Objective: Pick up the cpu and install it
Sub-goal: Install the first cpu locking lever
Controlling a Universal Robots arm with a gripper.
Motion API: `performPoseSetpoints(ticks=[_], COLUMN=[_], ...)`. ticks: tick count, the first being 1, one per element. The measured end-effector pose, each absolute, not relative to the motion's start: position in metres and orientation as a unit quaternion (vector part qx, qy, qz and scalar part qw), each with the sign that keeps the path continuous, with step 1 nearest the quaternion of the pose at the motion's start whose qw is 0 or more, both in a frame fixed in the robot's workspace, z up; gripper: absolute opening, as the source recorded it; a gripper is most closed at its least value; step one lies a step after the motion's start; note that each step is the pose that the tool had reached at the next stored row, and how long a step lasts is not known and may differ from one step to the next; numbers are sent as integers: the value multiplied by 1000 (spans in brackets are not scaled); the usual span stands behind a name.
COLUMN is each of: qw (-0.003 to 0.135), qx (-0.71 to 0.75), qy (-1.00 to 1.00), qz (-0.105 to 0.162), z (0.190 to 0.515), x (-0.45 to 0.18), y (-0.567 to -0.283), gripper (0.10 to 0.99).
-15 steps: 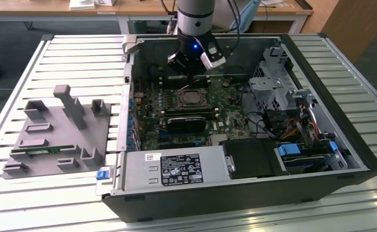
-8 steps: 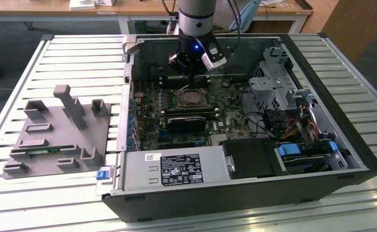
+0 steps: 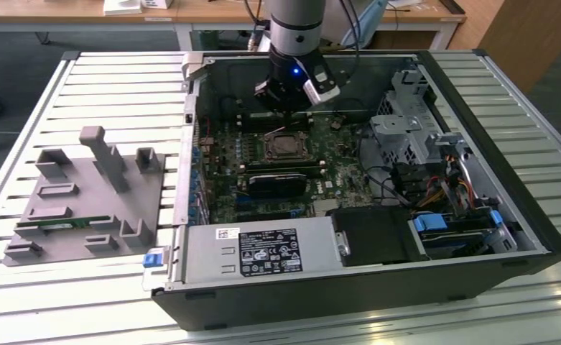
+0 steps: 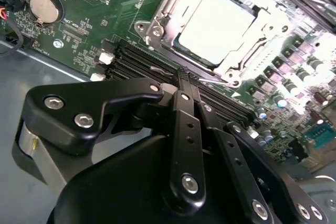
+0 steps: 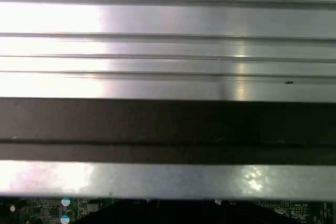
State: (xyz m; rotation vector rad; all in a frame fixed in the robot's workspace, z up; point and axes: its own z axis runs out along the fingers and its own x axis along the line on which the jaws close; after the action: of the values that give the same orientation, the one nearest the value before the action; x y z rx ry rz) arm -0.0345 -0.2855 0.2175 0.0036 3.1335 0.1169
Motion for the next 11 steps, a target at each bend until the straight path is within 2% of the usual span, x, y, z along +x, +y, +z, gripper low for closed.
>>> performPoseSetpoints(ticks=[11], qw=[2], qx=[1], qy=[999], qz=[37], z=[206], x=[-23], y=[-285], gripper=[106])
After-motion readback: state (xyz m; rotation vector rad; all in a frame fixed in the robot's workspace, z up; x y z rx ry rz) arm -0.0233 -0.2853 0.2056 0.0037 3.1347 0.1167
